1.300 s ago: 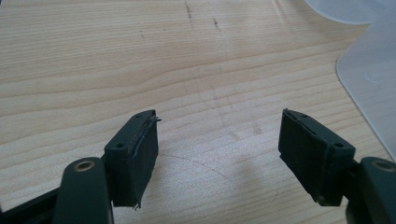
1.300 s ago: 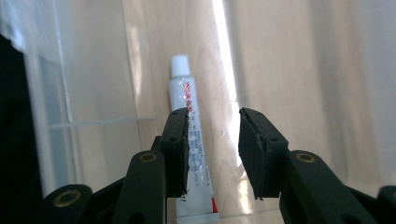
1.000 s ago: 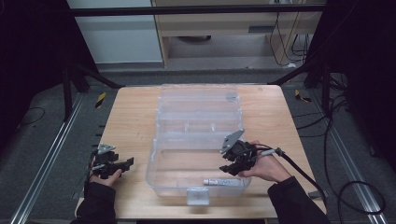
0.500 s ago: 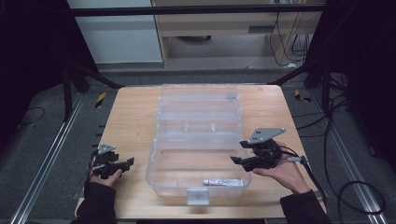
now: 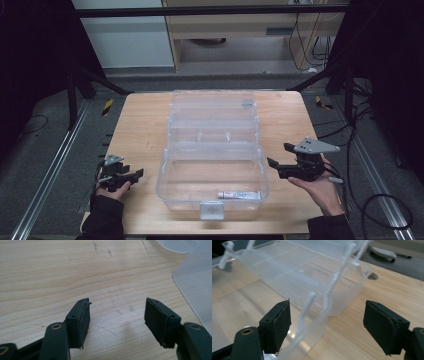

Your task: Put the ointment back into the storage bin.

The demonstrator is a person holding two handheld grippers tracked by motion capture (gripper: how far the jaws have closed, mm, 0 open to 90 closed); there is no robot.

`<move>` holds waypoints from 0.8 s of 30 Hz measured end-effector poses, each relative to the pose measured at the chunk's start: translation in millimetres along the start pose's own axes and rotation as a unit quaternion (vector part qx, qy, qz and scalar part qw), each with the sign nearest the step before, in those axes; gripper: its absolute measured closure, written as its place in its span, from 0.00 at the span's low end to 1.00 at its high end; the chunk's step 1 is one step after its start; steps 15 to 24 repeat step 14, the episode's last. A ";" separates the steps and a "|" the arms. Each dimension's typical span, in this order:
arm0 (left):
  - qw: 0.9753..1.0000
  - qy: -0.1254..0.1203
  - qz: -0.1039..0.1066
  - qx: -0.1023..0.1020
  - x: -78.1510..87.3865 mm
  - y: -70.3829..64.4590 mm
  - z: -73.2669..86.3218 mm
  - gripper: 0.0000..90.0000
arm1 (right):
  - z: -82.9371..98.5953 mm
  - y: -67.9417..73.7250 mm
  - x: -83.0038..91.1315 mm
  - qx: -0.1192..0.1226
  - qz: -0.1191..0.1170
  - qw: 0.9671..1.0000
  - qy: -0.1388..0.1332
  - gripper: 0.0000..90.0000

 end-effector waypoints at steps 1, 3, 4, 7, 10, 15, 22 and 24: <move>1.000 0.000 0.000 0.000 0.2 -0.1 -0.1 0.43 | 3.5 -4.2 0.3 -0.008 0.007 1.000 -0.003 0.24; 1.000 0.000 0.001 -0.001 0.5 0.2 -0.3 0.44 | 14.5 -18.8 0.0 -0.034 0.025 0.999 -0.002 0.24; 1.000 0.000 0.001 -0.001 0.5 0.2 -0.3 0.44 | 14.5 -18.8 0.0 -0.034 0.025 0.999 -0.002 0.24; 1.000 0.000 -0.003 0.000 0.2 1.4 -0.3 0.43 | 23.9 -32.5 0.6 -0.060 0.039 0.997 -0.004 0.23; 1.000 -0.001 -0.008 0.000 -0.3 2.9 -0.2 0.41 | 36.0 -42.7 -1.2 -0.075 0.050 0.996 0.005 0.23; 1.000 -0.001 -0.016 0.001 -0.9 4.9 0.1 0.35 | 51.6 -51.9 -4.3 -0.082 0.063 0.994 0.024 0.22; 1.000 -0.001 -0.016 0.001 -0.9 4.9 0.1 0.35 | 51.6 -51.9 -4.3 -0.082 0.063 0.994 0.024 0.22; 1.000 -0.001 -0.016 0.001 -0.9 4.9 0.1 0.35 | 51.6 -51.9 -4.3 -0.082 0.063 0.994 0.024 0.22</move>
Point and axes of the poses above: each handheld gripper's, and its own axes: x roughly backward along the jaws, z roughly out of its underside, y roughly to its left, the point moved 7 cm from there along -x, roughly forward along the jaws, and after that the axes turned 1 degree about -z, right-handed, at the moved point
